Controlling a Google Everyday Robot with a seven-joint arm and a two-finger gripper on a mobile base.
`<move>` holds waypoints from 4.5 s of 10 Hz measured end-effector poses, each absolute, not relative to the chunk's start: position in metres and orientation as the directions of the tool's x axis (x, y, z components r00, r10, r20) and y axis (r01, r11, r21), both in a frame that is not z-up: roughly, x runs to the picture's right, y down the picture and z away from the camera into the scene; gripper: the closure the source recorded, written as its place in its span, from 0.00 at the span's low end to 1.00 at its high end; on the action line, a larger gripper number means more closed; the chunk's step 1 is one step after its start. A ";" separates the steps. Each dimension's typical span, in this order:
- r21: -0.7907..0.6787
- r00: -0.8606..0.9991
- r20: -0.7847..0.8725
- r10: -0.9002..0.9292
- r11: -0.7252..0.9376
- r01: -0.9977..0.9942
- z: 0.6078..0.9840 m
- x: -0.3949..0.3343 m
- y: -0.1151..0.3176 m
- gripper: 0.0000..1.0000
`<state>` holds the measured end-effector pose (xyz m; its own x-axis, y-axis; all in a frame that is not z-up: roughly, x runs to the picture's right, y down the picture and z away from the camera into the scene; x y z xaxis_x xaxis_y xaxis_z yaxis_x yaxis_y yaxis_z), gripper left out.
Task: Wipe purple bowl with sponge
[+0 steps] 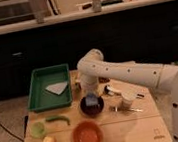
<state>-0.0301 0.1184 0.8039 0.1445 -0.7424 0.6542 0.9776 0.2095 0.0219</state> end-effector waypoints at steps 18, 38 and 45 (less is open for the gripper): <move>-0.026 0.155 0.670 -0.726 0.186 0.982 0.803 0.022 0.115 1.00; -0.011 0.123 0.706 -0.698 0.162 0.987 0.788 0.030 0.147 1.00; 0.063 0.058 0.670 -0.740 0.135 0.989 0.803 -0.004 0.124 1.00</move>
<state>-0.0038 0.1240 0.8031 0.0584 -0.7404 0.6697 0.9889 0.1347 0.0627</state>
